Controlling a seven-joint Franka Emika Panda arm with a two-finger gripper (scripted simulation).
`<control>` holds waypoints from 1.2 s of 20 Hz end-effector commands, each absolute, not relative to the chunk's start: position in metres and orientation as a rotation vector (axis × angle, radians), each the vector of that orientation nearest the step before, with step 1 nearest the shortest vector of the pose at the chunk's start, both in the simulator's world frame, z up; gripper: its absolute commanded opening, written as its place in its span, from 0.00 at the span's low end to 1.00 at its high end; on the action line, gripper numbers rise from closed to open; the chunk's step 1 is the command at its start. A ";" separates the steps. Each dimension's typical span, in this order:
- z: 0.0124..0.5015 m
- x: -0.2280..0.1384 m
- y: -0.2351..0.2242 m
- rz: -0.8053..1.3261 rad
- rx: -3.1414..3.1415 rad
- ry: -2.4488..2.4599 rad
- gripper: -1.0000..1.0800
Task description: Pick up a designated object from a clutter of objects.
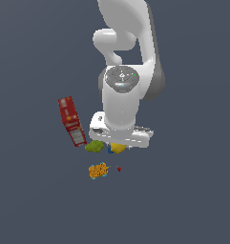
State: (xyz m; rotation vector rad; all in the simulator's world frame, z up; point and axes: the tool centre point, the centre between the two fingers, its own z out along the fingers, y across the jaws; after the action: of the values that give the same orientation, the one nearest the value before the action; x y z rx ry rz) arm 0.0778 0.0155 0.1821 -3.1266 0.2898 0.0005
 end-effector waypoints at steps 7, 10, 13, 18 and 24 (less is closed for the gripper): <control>0.268 0.102 -0.037 0.000 -3.127 0.289 0.00; 0.294 0.110 -0.054 0.000 -3.127 0.289 0.00; 0.316 0.118 -0.068 0.000 -3.127 0.289 0.00; 0.344 0.128 -0.085 0.000 -3.128 0.290 0.00; 0.363 0.135 -0.097 0.000 -3.128 0.290 0.00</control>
State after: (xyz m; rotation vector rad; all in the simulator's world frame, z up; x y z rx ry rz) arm 0.1332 -0.0947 0.3582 -3.1278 0.2911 0.0006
